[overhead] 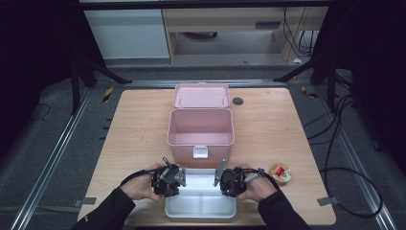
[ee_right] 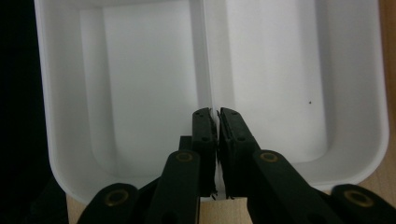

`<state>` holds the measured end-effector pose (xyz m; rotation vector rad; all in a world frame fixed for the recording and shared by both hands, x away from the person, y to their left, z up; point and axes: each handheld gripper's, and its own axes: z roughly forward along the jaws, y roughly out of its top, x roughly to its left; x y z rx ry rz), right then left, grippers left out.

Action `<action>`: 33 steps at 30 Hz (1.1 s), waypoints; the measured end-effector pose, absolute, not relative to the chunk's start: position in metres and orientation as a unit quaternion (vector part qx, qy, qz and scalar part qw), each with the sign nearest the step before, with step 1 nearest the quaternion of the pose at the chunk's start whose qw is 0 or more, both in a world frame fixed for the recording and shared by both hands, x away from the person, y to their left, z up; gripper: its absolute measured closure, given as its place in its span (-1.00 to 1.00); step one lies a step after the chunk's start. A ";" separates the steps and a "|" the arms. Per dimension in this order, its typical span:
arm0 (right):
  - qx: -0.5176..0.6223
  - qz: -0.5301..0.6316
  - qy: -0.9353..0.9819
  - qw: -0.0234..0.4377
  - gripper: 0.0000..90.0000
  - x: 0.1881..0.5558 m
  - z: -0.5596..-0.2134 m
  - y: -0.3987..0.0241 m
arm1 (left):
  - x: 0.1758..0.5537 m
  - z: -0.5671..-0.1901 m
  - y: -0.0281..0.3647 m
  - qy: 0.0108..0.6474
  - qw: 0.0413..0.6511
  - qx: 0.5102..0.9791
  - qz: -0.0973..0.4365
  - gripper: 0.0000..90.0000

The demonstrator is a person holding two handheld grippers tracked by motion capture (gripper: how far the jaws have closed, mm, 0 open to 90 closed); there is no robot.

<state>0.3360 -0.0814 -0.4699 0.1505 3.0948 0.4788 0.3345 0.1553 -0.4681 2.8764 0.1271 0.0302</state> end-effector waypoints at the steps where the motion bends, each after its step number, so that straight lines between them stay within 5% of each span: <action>1: 0.052 0.162 0.985 0.004 0.80 0.336 -0.469 -0.082 | 0.334 -0.467 0.156 0.045 0.133 0.990 0.012 0.75; 12: 0.176 0.248 0.950 0.069 0.14 0.341 -0.438 -0.111 | 0.338 -0.436 0.185 0.151 0.203 0.965 0.068 0.03; 16: 0.211 0.251 0.940 0.095 0.05 0.346 -0.434 -0.124 | 0.346 -0.434 0.202 0.222 0.214 0.947 0.091 -0.14; 27: 0.338 0.233 0.897 0.164 -0.07 0.361 -0.436 -0.184 | 0.361 -0.449 0.233 0.335 0.235 0.905 0.119 -0.27; 33: 0.398 0.211 0.873 0.186 -0.34 0.363 -0.440 -0.217 | 0.367 -0.452 0.248 0.360 0.242 0.892 0.122 -0.28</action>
